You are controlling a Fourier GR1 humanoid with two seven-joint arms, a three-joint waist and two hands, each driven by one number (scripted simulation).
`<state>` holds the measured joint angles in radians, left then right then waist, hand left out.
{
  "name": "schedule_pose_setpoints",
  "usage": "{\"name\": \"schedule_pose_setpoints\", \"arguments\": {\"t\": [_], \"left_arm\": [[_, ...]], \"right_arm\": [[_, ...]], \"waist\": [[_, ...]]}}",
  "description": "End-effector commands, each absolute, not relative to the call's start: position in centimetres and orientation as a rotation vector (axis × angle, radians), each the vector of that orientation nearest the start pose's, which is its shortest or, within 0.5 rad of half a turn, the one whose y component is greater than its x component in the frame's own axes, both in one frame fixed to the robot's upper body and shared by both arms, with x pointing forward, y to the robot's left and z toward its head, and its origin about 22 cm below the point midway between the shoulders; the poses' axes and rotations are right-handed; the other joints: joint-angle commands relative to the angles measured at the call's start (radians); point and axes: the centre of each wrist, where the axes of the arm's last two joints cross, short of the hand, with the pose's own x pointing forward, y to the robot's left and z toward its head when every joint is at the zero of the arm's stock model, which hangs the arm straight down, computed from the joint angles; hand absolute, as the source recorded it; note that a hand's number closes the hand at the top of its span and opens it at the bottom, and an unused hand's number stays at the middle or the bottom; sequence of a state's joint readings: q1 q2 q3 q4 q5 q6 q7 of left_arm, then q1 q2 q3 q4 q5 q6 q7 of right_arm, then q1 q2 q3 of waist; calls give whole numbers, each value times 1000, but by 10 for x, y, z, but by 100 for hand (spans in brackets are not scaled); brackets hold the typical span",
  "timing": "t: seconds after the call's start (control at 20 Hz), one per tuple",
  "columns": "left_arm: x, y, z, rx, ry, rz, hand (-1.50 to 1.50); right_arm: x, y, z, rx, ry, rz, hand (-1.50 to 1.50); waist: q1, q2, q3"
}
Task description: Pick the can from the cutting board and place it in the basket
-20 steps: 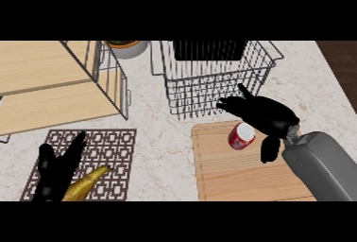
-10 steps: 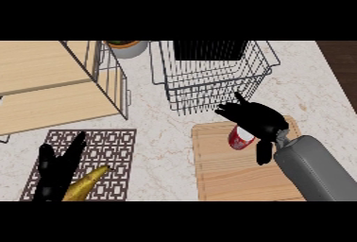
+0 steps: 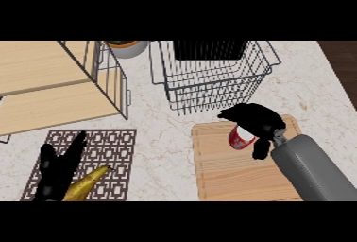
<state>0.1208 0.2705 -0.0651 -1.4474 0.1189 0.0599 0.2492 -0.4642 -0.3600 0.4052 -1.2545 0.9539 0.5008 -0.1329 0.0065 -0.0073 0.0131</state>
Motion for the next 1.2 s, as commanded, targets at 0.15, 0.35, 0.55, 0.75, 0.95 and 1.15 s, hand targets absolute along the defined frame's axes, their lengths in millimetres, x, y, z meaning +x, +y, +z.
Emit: {"name": "schedule_pose_setpoints", "arguments": {"t": [0.15, 0.35, 0.55, 0.75, 0.95, 1.15], "left_arm": [[209, 295, -51, 162, -1023, -31, 0], [197, 302, -38, 140, -1011, -24, 0], [198, 308, -53, 154, -1011, -8, 0], [200, 294, -48, 142, -1020, -59, 0], [209, 288, -43, 124, -1023, -86, 0], [210, 282, -40, 125, -1027, -91, 0]], "right_arm": [[329, -199, 27, -471, -1251, 1920, 150], [325, -199, 13, -526, -1276, 1939, 150], [279, -69, 14, -570, -1238, 1777, 150], [255, -50, 11, -684, -1130, 1654, 150], [227, -19, 18, -791, -1141, 1581, 150], [209, -2, 41, -800, -1280, 1359, 150]], "waist": [[-3, 9, -13], [3, 8, -13], [-9, 4, -16], [27, 3, -15], [54, 10, -13], [61, 9, -12]]}}
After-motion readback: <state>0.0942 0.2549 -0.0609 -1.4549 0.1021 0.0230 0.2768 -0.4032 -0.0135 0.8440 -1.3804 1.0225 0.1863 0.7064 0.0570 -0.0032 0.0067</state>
